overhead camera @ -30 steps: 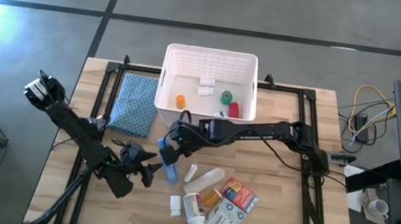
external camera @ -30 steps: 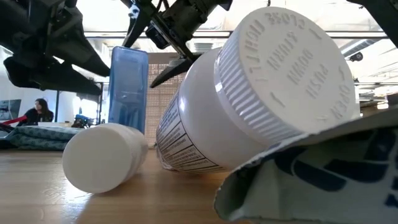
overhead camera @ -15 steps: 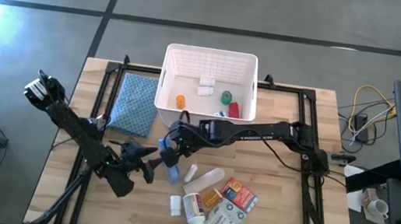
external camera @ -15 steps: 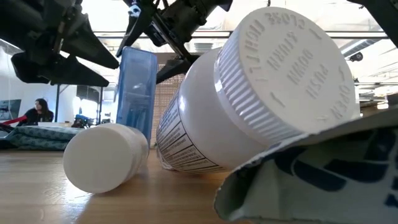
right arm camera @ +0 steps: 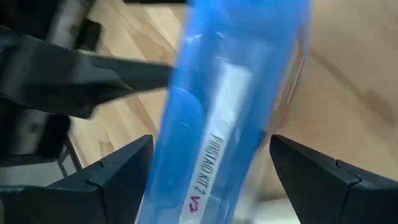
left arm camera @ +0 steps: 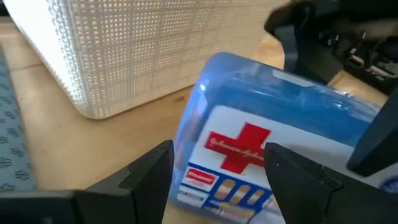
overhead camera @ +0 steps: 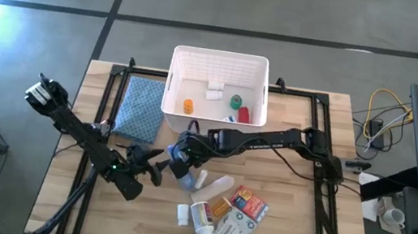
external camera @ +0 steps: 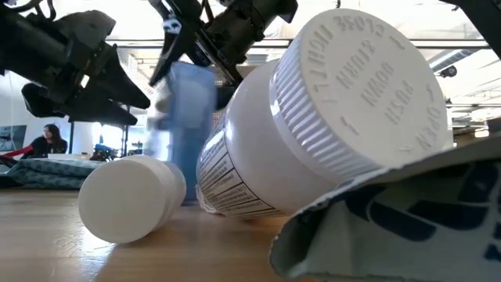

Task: Pick & place medical supplies in basket/bin
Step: Put the blue first aid kit into the white bin

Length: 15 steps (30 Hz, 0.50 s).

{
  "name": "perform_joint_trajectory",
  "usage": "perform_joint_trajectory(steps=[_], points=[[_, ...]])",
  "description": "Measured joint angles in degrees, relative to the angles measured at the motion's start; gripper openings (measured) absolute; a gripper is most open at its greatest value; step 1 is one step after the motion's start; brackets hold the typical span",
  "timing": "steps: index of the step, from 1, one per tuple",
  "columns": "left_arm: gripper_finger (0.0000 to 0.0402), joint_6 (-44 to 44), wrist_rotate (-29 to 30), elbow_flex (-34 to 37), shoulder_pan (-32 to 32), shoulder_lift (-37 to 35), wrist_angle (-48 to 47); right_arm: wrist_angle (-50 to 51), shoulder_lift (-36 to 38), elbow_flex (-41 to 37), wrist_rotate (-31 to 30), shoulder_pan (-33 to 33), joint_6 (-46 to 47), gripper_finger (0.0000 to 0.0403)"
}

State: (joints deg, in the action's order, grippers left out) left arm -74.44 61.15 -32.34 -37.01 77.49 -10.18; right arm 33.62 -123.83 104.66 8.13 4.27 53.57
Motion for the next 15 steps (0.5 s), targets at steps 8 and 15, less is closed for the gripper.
perform_joint_trajectory(steps=[8,15], points=[[0.0229,-0.05,-1.17,2.72,0.49,0.01,4.94,0.06,0.00,-1.82,0.47,-0.04,2.18,0.0311],[0.0229,-0.04,-1.19,2.36,0.36,0.01,6.15,0.32,-0.02,-1.83,-0.45,0.05,1.99,0.0310]])
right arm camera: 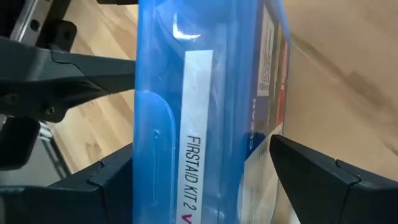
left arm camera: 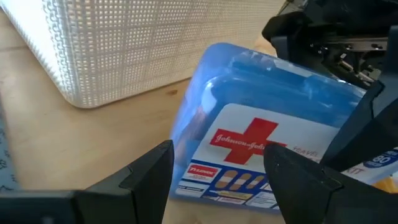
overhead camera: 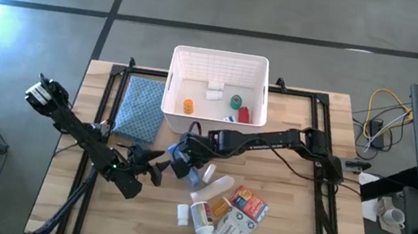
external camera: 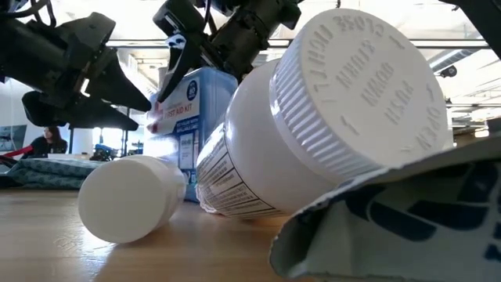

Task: Pick & place medical supplies in basket/bin
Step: Put the blue first aid kit into the white bin

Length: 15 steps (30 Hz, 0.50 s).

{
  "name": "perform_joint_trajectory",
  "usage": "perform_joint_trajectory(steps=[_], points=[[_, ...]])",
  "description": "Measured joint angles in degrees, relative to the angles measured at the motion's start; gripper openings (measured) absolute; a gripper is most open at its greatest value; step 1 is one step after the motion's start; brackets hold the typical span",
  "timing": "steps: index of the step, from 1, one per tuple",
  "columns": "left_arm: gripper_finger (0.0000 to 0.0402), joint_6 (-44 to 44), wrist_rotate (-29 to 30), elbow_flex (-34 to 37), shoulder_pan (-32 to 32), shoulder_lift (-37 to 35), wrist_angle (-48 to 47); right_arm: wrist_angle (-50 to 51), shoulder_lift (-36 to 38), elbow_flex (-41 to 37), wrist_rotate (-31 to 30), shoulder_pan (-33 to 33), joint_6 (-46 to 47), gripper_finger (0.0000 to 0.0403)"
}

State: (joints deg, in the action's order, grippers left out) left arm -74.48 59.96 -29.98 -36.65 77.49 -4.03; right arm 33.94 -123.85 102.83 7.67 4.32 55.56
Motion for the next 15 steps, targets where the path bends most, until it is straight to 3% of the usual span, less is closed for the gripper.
perform_joint_trajectory(steps=[5,15], points=[[0.0229,0.00,-2.08,0.00,-0.20,-0.02,-0.02,2.01,0.02,0.00,-0.71,0.01,-2.17,0.0290],[0.0201,-3.49,-7.42,0.00,-5.04,-0.39,0.00,8.78,0.05,-0.24,-1.49,-0.02,-5.23,0.0191]])
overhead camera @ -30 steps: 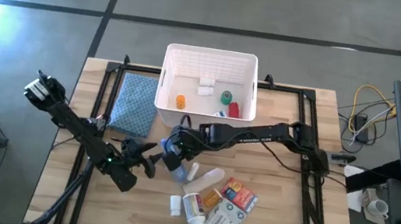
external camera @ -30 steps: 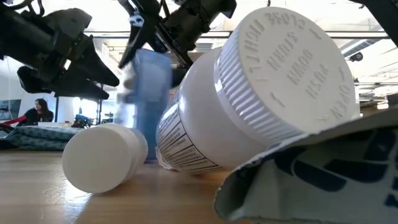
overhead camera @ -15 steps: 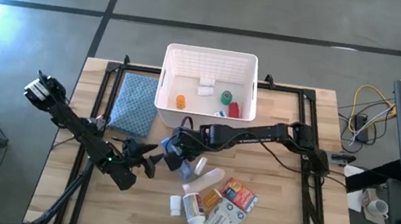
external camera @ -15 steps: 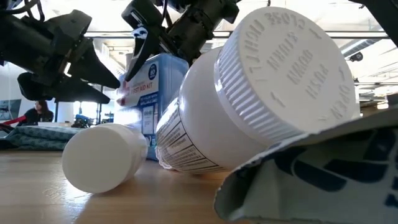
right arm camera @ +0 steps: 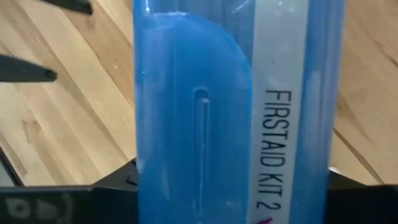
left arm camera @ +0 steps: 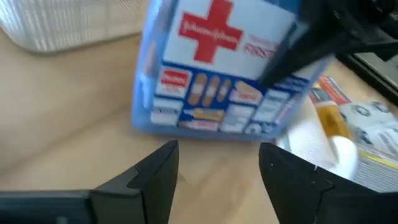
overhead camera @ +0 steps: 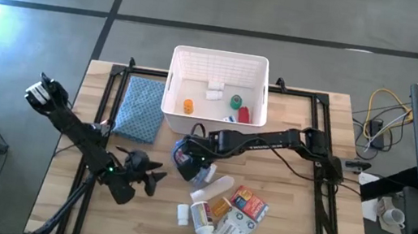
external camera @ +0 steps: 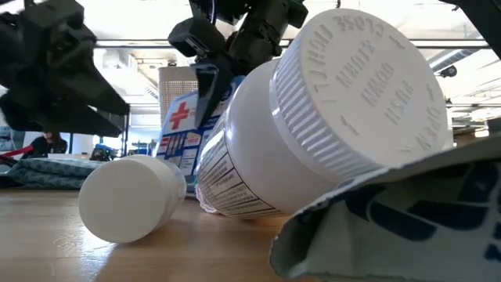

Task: Pick & place medical supplies in basket/bin
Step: Put the blue first aid kit into the white bin

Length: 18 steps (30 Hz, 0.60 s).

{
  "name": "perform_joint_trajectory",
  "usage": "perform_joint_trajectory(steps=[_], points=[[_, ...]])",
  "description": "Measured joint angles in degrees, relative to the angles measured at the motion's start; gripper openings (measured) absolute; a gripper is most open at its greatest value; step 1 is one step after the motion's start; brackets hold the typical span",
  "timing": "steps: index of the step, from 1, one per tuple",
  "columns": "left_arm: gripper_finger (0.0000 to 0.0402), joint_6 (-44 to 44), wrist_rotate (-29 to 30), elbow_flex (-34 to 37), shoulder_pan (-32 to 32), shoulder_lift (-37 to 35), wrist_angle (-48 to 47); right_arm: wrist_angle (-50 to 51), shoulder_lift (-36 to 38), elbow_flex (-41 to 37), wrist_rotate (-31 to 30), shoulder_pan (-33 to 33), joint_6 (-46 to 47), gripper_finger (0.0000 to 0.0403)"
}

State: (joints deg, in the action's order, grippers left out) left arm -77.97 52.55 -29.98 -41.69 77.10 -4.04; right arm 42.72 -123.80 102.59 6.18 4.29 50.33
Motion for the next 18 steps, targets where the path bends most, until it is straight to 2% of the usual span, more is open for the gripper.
perform_joint_trajectory(steps=[7,15,18], points=[[0.0191,-7.38,-0.12,0.18,-4.75,0.68,0.00,0.83,0.31,2.54,0.96,-0.33,-1.40,0.0161],[0.0191,-15.09,-0.11,-0.10,-8.82,1.99,0.04,3.11,2.23,12.81,1.27,-0.55,-4.49,0.0157],[0.0191,-15.79,-0.08,-0.13,-9.09,2.42,0.02,4.11,3.04,18.16,-2.97,-0.34,-5.99,0.0159]])
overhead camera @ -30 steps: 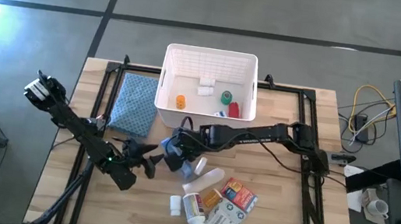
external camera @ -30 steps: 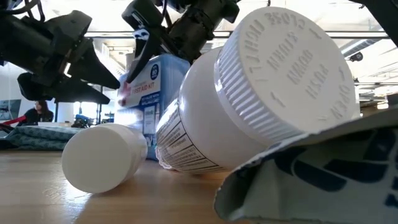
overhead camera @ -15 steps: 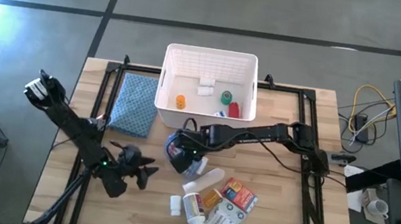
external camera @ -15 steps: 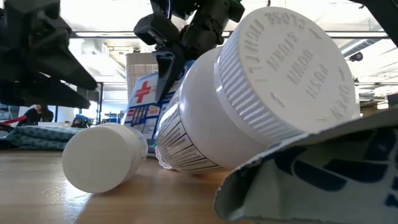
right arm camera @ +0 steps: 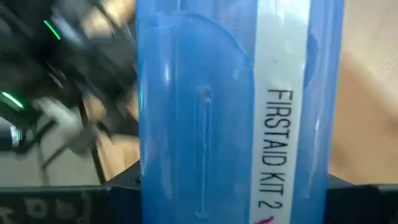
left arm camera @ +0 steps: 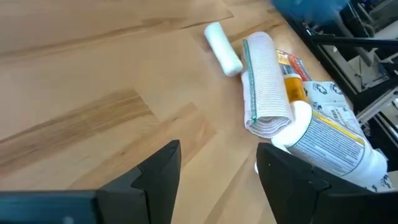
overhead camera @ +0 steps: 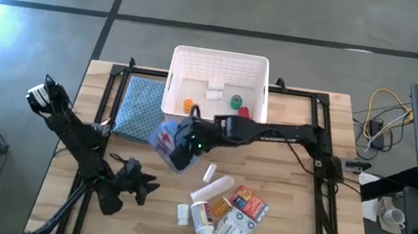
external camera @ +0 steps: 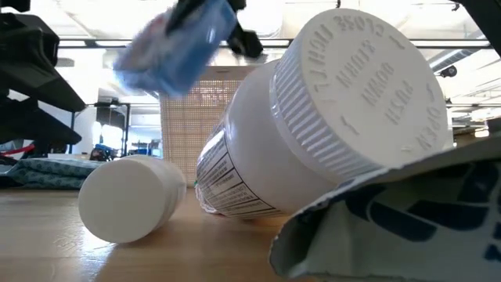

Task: Pick & place medical supplies in basket/bin
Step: Put the blue first aid kit into the white bin

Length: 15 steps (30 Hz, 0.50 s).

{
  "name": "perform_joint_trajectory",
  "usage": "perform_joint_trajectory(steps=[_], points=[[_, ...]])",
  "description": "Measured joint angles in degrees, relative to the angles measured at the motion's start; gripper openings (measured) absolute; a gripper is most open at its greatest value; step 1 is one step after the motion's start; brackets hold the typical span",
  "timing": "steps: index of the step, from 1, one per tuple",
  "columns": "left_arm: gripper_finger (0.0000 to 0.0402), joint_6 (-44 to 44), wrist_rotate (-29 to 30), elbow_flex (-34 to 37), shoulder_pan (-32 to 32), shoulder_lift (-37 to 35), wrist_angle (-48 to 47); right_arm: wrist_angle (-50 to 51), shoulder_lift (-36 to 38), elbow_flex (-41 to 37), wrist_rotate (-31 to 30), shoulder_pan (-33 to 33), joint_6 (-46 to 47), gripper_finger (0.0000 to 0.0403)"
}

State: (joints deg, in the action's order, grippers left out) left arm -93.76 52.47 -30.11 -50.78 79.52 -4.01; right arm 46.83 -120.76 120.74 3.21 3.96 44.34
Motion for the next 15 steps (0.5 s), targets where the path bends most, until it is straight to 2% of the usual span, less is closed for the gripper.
perform_joint_trajectory(steps=[5,7,10,15], points=[[0.0191,-0.06,0.30,0.11,0.71,0.33,0.02,4.53,2.01,10.65,-19.61,-0.32,-3.04,0.0169],[0.0191,-0.07,0.41,0.13,0.94,0.33,0.04,8.07,2.01,13.91,-23.65,-2.80,-4.29,0.0171],[0.0191,-0.06,0.44,0.20,1.57,0.33,0.19,12.10,1.78,14.00,-21.20,-9.56,-5.16,0.0172],[0.0191,-0.88,0.29,0.24,3.86,0.33,0.15,15.12,0.91,9.68,-19.03,-20.34,-4.68,0.0181]])
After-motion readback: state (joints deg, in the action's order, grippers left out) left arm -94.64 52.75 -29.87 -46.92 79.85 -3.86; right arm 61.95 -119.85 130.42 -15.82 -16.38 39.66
